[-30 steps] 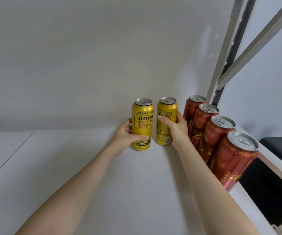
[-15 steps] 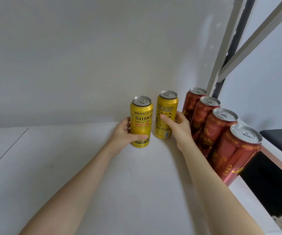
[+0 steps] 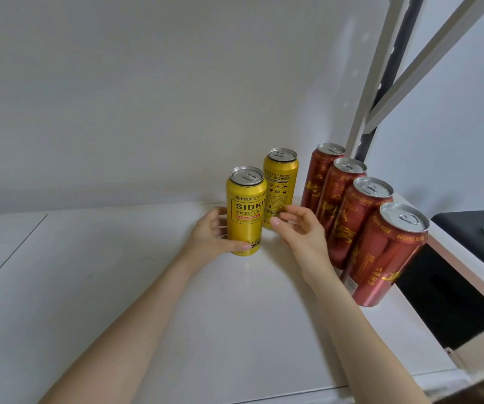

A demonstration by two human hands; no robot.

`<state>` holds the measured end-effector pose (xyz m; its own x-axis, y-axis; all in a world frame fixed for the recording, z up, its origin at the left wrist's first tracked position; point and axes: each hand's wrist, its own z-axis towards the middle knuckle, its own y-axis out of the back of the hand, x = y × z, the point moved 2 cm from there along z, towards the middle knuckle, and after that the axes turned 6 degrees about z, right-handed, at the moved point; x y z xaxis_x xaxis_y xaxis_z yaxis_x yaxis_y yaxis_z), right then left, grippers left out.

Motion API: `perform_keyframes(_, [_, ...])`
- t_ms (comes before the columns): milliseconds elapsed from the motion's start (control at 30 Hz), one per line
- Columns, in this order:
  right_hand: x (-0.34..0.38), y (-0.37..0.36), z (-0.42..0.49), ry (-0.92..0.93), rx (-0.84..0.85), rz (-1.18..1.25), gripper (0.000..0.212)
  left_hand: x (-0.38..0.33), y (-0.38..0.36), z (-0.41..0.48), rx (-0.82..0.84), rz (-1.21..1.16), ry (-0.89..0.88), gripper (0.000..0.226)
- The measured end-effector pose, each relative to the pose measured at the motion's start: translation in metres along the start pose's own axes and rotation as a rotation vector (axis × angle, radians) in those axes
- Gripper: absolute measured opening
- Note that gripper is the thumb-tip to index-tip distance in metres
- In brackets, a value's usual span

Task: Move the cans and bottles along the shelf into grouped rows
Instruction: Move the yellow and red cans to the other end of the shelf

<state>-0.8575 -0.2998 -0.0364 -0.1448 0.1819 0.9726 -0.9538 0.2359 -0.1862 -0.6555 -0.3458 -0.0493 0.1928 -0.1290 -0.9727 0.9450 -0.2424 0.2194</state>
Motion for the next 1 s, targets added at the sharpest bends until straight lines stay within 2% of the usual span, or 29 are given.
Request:
perform_keyframes(133, [0.008,-0.002,-0.012,-0.005,0.144,0.012,0.066,-0.006,-0.016,-0.011,0.012,-0.032,0.006,0.078])
perform_keyframes(267, [0.015,0.005,-0.021,0.028,0.188,-0.007,0.072,-0.01,-0.036,-0.022,0.036,-0.053,0.015,0.081])
perform_keyframes(433, [0.024,0.024,-0.028,0.037,0.152,0.034,0.047,-0.017,-0.064,-0.026,0.053,-0.055,0.017,0.082])
perform_keyframes(600, [0.021,0.03,-0.022,0.03,0.11,0.075,0.042,-0.022,-0.075,-0.018,0.06,-0.039,0.001,0.079])
perform_keyframes(867, [0.012,0.019,-0.004,0.06,0.059,0.111,0.046,-0.021,-0.07,0.002,0.032,-0.004,-0.015,0.072])
perform_keyframes(1000, [0.009,0.016,0.003,0.068,0.043,0.113,0.056,-0.018,-0.068,0.01,0.026,-0.013,-0.021,0.072])
